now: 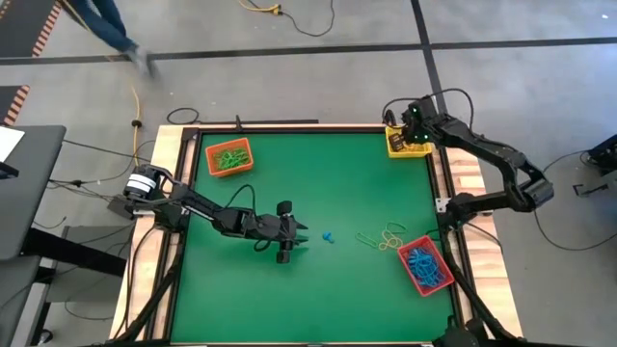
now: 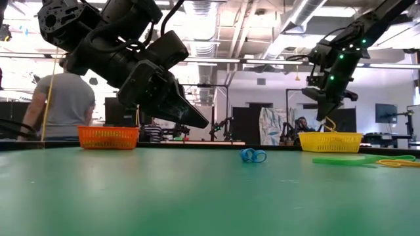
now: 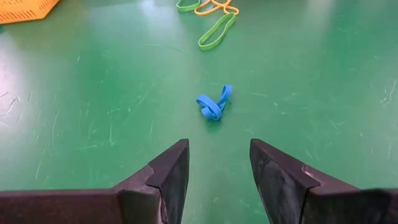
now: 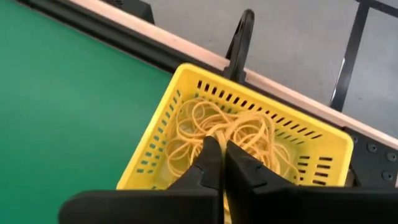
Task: Sort rubber bands into baskets
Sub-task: Put the yellow rubber band into the yellow bin, then put the blue rubber band into the red bin
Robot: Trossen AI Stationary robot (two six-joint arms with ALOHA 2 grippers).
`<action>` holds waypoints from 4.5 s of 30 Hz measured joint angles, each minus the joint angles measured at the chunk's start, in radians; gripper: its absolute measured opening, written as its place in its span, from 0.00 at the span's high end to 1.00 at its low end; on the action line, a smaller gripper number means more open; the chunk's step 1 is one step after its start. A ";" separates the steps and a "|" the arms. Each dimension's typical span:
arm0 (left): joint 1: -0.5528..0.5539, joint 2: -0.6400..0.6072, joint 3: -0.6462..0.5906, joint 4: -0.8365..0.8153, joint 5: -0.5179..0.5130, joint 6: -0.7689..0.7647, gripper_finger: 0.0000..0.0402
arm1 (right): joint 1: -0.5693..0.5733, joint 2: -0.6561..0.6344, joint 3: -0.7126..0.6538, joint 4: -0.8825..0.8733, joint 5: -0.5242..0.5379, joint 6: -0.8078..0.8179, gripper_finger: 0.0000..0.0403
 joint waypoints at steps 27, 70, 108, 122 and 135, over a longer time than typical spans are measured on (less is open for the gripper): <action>0.000 0.000 0.000 0.000 -0.001 -0.002 0.60 | 0.012 0.000 -0.010 -0.023 0.005 0.019 0.42; 0.000 0.000 0.000 -0.001 -0.001 0.010 0.60 | 0.936 -0.109 -0.010 -0.286 0.034 0.359 0.44; 0.000 0.000 0.000 0.004 -0.001 -0.002 0.60 | 1.265 0.541 -0.005 0.575 0.118 0.299 0.47; 0.000 0.000 0.000 0.003 -0.001 -0.002 0.60 | 1.317 0.457 0.009 0.480 0.097 0.234 0.96; 0.000 0.000 0.000 0.002 -0.001 0.001 0.60 | 1.489 0.066 0.010 0.004 0.075 0.437 0.96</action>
